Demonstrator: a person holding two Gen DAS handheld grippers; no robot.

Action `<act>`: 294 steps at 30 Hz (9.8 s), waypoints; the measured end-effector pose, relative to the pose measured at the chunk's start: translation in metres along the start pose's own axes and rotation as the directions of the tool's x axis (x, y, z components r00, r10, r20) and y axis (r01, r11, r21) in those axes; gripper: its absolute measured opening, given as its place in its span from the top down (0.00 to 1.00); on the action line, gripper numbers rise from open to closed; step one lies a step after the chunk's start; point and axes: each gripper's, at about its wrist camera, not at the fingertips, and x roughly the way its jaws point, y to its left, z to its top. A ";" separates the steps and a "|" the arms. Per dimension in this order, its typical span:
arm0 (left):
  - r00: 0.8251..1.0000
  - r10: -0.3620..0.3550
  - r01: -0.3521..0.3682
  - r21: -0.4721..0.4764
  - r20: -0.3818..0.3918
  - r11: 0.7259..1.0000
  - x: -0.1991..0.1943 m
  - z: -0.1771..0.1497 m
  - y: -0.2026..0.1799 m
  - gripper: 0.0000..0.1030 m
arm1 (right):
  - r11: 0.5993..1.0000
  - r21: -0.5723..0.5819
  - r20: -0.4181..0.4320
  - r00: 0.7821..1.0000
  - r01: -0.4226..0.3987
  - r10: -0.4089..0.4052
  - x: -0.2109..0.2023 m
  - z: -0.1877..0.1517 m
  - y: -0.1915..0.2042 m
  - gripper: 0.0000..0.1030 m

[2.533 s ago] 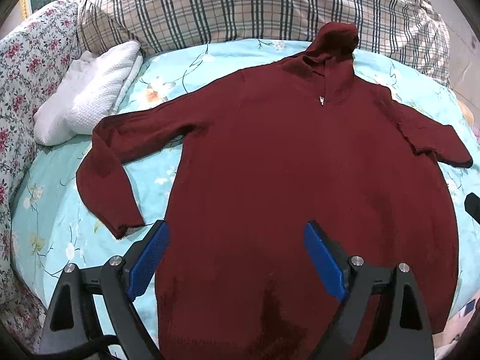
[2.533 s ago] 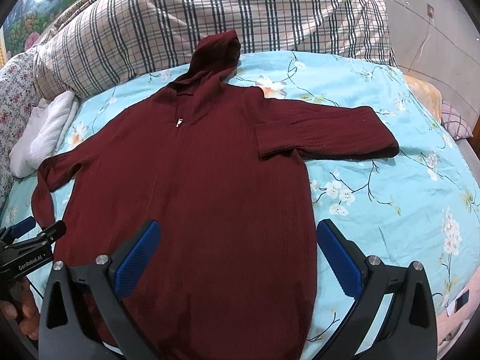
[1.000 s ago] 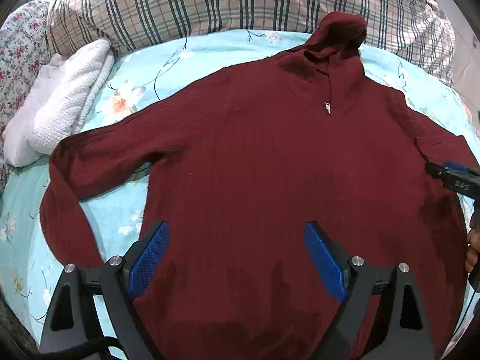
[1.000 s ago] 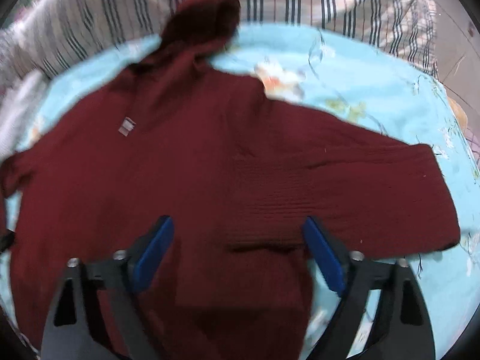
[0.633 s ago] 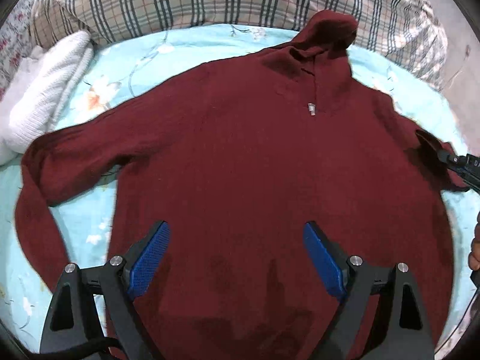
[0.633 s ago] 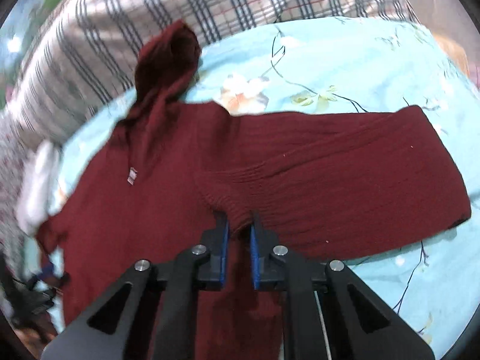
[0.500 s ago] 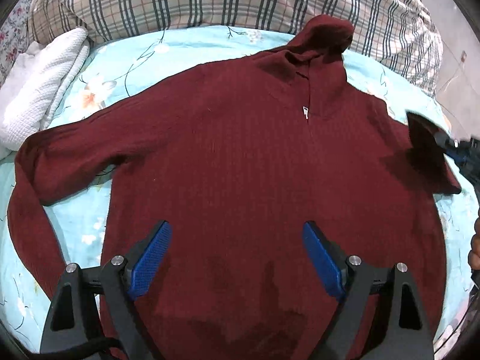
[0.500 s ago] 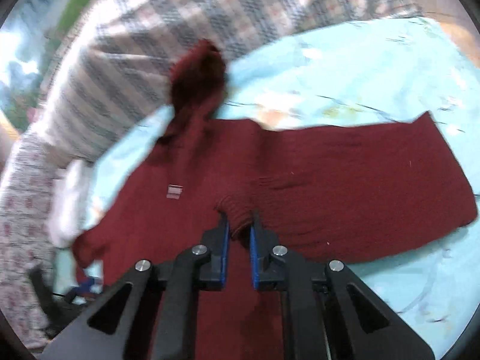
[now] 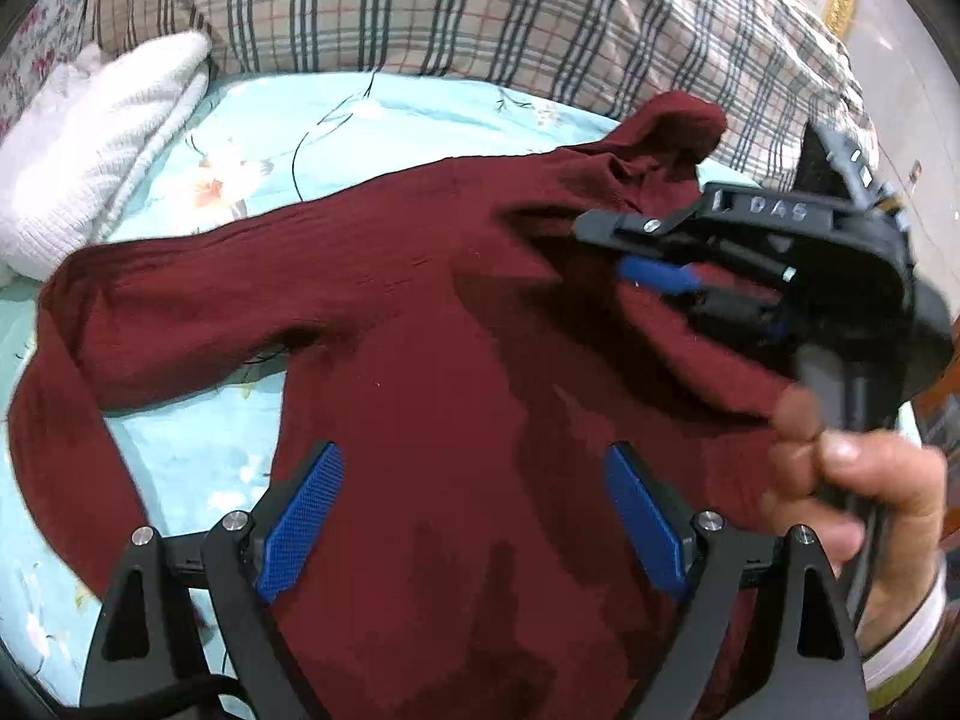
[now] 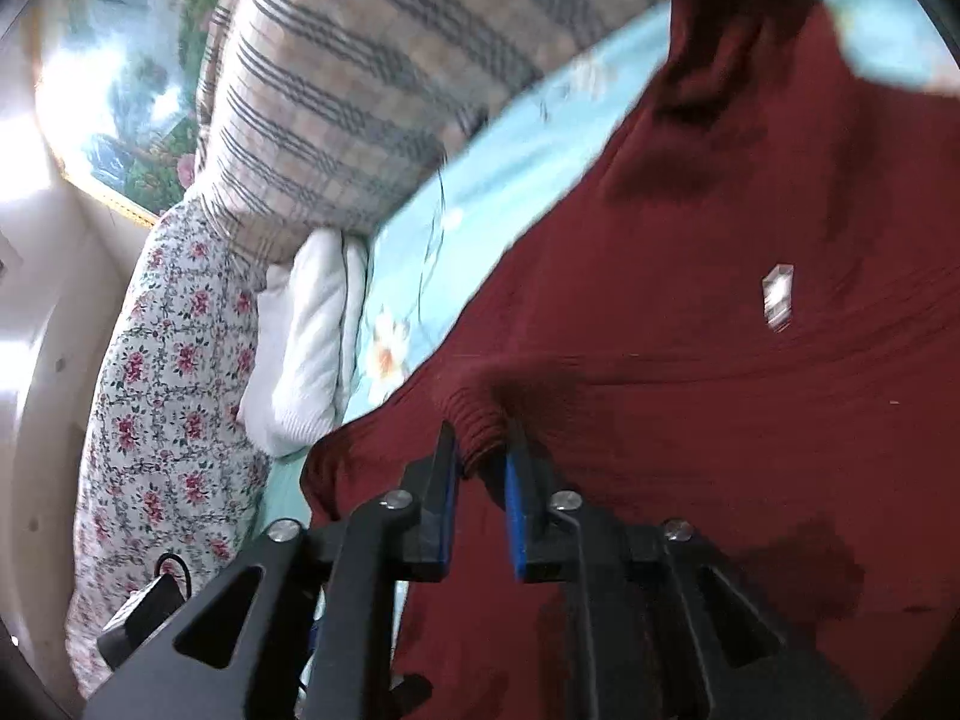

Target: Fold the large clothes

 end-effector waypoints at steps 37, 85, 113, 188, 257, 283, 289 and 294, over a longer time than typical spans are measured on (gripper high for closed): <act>0.977 0.197 -0.194 -0.042 0.080 0.980 0.097 0.061 0.019 0.91 | 0.880 0.188 0.117 0.880 0.436 -0.461 -0.191 0.022 -0.168 0.45; 0.946 0.314 -0.286 -0.243 0.084 0.927 -0.070 -0.053 0.156 0.29 | 0.902 -0.085 0.047 0.906 0.424 -0.422 -0.142 -0.094 -0.020 0.52; 0.984 0.016 -0.017 0.005 0.179 1.000 -0.070 0.043 -0.019 0.96 | 0.934 -0.053 0.142 0.928 0.354 -0.344 -0.173 -0.085 -0.015 0.52; 0.990 0.133 -0.139 0.122 0.056 0.983 0.046 0.028 0.063 0.65 | 0.924 0.019 0.219 0.900 0.382 -0.377 -0.153 0.019 -0.085 0.95; 0.984 -0.028 -0.006 0.188 0.178 0.982 0.100 0.183 -0.135 0.18 | 0.915 -0.057 0.351 0.866 0.400 -0.357 -0.138 0.161 -0.088 0.45; 0.946 -0.129 0.048 0.267 0.297 0.963 0.094 0.193 -0.115 0.98 | 0.932 -0.258 0.311 0.935 0.254 -0.168 -0.168 0.147 -0.069 0.94; 0.970 -0.130 0.083 0.218 0.207 0.972 0.074 0.104 -0.079 0.98 | 0.948 -0.206 0.208 0.958 0.242 -0.199 -0.149 0.038 -0.066 0.94; 0.986 -0.122 0.102 0.168 0.116 0.981 0.070 0.065 -0.058 0.98 | 0.942 -0.206 0.054 0.965 0.263 -0.257 -0.102 -0.032 -0.066 0.90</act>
